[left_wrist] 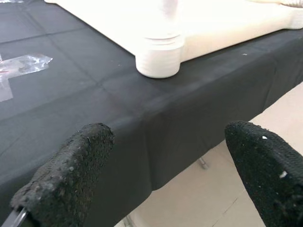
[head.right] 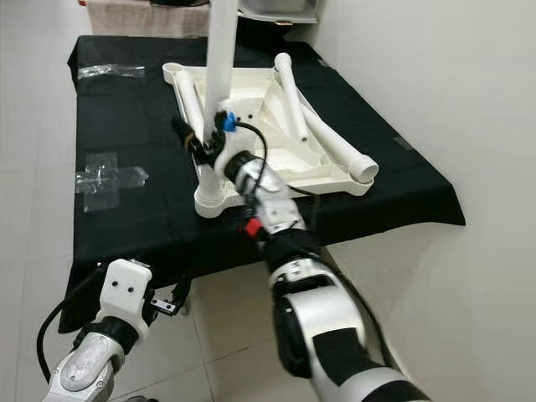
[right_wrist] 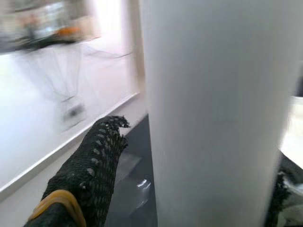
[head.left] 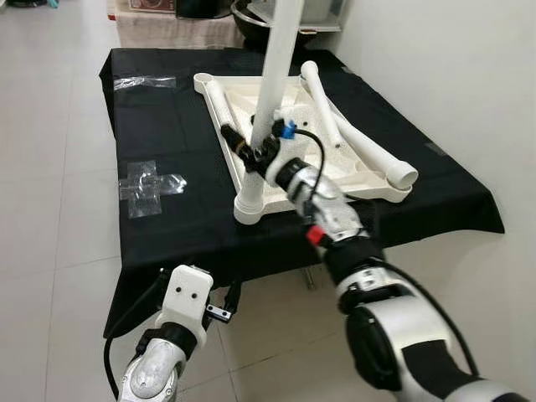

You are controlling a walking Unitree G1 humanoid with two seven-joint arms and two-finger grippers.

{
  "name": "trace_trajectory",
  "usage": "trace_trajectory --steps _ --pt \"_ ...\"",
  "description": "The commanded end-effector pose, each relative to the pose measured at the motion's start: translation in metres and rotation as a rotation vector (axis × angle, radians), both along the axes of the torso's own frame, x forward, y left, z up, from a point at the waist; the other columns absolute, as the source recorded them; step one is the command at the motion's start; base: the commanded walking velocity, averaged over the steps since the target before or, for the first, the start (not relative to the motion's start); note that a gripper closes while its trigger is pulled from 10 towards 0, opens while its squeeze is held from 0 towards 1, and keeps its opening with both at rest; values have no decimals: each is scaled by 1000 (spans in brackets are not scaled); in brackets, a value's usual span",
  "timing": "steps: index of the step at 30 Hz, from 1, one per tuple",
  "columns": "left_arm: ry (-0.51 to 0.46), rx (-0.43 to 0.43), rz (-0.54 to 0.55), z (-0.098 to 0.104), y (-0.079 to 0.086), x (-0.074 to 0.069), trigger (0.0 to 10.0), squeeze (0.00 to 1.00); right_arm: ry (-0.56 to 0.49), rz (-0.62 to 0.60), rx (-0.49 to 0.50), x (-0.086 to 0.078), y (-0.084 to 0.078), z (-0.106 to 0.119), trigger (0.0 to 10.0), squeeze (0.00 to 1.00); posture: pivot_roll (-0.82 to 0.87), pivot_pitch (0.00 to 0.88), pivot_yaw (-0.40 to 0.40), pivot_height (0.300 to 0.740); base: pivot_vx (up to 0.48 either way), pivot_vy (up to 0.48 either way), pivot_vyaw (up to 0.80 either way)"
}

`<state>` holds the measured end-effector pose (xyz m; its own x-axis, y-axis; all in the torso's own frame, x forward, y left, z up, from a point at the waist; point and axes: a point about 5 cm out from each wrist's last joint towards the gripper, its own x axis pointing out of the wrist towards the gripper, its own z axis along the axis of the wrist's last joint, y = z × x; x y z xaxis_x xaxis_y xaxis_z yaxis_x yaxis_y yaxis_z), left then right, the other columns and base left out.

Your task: Building children table

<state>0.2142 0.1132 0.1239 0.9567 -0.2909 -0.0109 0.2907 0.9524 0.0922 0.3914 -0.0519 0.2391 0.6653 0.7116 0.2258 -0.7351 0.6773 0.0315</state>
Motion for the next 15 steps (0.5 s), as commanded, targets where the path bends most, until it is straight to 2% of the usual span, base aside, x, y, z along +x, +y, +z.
trace_trajectory --steps 1,2,3,4,7,8,12,15 --pt "14 -3 -7 -3 -2 -1 10000 0 50 226 -54 -8 6 -14 10000 0 143 115 -158 740 0 0 0" --pt "14 -3 -7 -3 -2 -1 10000 0 50 226 -54 -8 6 -14 10000 0 143 115 -158 740 0 0 0" --pt "13 -3 -8 -3 -2 -1 10000 0 34 310 -82 -11 6 -12 10000 0 146 118 -157 740 0 0 0" --pt "13 -3 -8 -3 -2 -1 10000 0 34 310 -82 -11 6 -12 10000 0 146 118 -157 740 0 0 0" --pt "13 0 -8 -3 -2 -1 10000 0 3 527 -196 -20 16 -12 10000 0 146 118 -157 740 0 0 0" --pt "13 0 -8 -3 -2 -1 10000 0 3 527 -196 -20 16 -12 10000 0 146 118 -157 740 0 0 0" --pt "13 -2 -8 -2 -2 -2 10000 0 -27 643 -292 -28 42 -11 10000 0 149 125 -165 740 0 0 0" --pt "14 -2 -8 -2 -2 -3 10000 0 -33 646 -304 -29 47 -10 10000 0 149 125 -165 740 0 0 0"
